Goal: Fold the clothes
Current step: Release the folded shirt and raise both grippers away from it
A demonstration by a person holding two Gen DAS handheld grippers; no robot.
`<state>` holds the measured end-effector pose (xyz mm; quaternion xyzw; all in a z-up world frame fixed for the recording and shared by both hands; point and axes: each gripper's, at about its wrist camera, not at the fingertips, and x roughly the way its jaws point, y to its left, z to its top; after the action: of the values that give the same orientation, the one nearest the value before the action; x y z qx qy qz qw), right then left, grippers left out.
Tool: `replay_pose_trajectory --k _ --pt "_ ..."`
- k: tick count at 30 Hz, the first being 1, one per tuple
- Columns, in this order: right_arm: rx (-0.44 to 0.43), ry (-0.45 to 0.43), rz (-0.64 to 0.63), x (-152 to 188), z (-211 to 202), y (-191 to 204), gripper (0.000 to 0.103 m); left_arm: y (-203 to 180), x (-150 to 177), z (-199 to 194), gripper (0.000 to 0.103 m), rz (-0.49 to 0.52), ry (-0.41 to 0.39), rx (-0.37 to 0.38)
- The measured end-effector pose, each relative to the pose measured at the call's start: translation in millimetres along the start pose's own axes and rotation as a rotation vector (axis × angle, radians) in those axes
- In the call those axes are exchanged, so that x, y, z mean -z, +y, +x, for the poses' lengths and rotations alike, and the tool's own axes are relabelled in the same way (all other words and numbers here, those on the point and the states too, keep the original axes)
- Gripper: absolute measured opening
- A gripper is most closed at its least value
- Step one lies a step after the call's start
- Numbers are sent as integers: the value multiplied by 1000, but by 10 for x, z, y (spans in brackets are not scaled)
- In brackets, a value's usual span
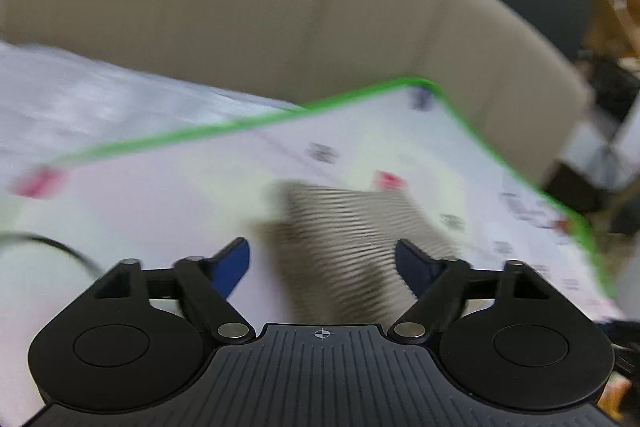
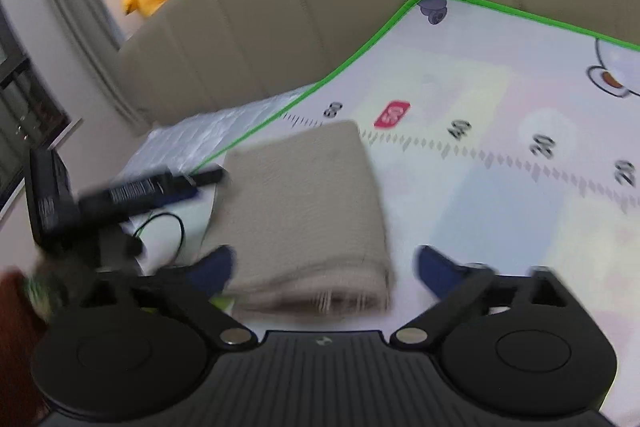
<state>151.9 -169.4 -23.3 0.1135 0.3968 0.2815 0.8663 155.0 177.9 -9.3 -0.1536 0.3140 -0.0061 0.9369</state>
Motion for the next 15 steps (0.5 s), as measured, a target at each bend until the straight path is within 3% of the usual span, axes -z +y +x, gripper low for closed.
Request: replay_pose_trajectory --k 4,7,10,13,15 --pt "-3 2 -9 281 -327 -87 103 307 -46 -859 96 16 -76 -275" --pt "-9 8 57 349 -414 -198 103 427 24 -1470 97 179 -99 -712" --pt "-19 -15 72 314 -513 -181 103 566 197 -2136 103 226 -169 -1070" --pt "-38 -48 56 294 -630 -131 103 702 310 -2651 103 47 -157 -1102" --pt "-54 -54 61 301 -664 -126 103 602 374 -2756 103 -67 -160 -923"
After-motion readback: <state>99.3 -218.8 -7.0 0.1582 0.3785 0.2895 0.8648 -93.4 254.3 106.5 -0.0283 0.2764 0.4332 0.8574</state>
